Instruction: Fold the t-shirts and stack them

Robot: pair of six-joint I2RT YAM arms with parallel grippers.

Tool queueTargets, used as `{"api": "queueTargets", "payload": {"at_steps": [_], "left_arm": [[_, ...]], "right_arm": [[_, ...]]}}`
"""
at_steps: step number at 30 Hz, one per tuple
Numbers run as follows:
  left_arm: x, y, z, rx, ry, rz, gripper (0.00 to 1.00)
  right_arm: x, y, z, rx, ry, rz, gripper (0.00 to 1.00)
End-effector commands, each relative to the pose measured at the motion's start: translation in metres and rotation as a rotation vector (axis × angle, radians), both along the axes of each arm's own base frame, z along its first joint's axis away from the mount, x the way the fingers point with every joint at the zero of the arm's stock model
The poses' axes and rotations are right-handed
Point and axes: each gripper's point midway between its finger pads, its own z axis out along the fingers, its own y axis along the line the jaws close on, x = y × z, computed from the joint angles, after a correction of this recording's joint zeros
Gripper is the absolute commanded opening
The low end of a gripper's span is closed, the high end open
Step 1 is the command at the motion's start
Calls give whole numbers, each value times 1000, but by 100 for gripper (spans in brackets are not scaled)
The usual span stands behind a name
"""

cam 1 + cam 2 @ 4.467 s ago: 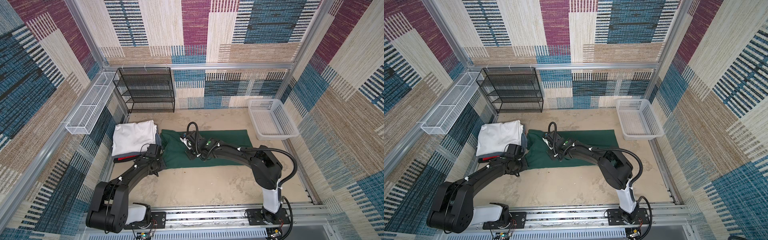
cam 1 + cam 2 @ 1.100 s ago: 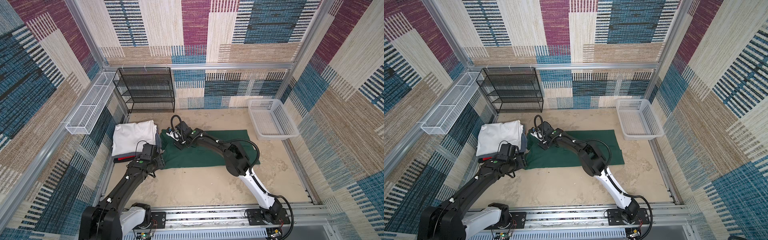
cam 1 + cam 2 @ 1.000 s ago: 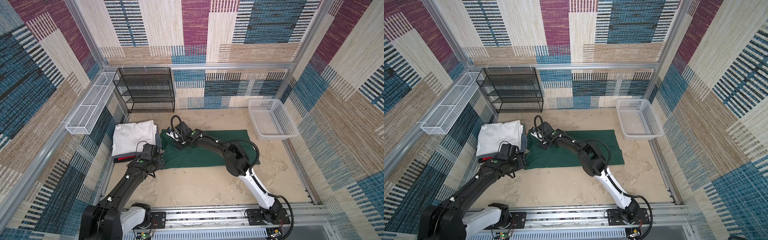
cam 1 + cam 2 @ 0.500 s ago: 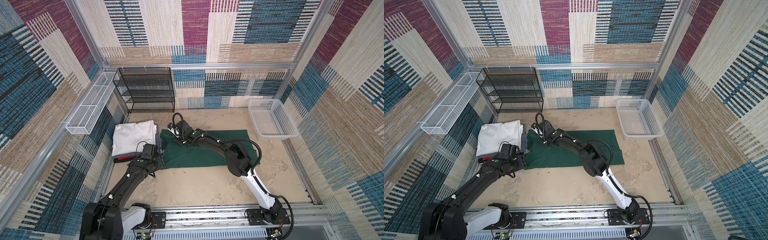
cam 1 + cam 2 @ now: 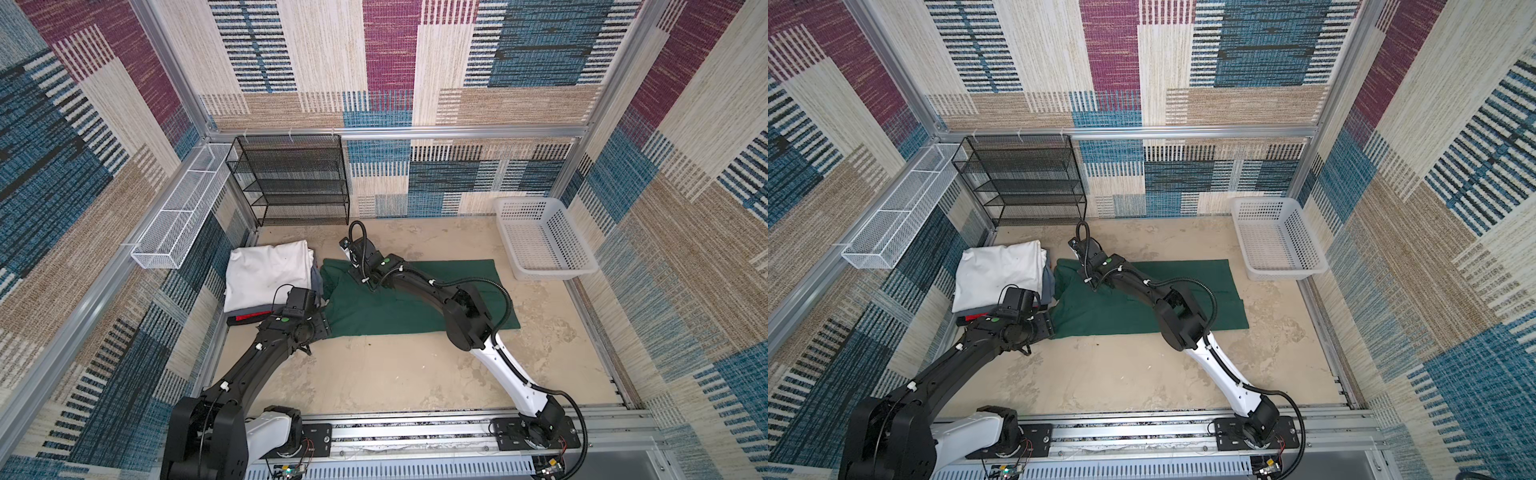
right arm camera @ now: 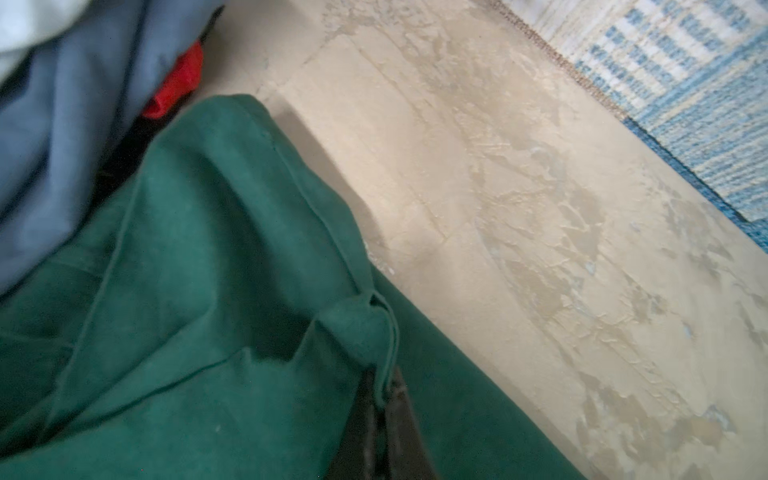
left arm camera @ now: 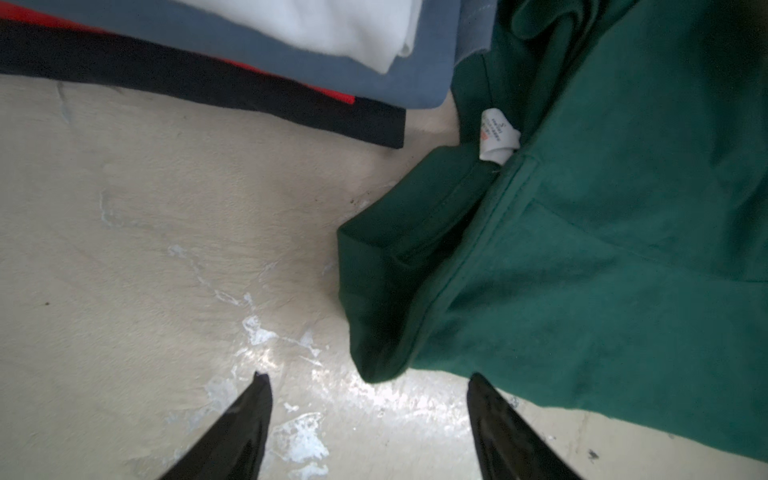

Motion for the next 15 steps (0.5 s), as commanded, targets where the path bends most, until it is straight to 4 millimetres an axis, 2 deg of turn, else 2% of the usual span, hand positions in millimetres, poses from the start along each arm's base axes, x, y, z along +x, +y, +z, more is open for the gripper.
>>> {"api": "queueTargets", "payload": {"at_steps": [1, 5, 7, 12, 15], "left_arm": [[1, 2, 4, 1, -7, 16, 75], [1, 0, 11, -4, -12, 6, 74], [3, -8, 20, -33, -40, -39, 75], [10, -25, 62, -95, -202, -110, 78], [15, -33, 75, -113, -222, -134, 77]], "right_arm": [[10, -18, -1, -29, -3, -79, 50], [17, -35, 12, -1, 13, -150, 64], [19, -47, 20, 8, 23, -187, 65], [11, -80, 26, -9, 45, -243, 65], [6, -106, 23, -12, 39, -273, 81]]}}
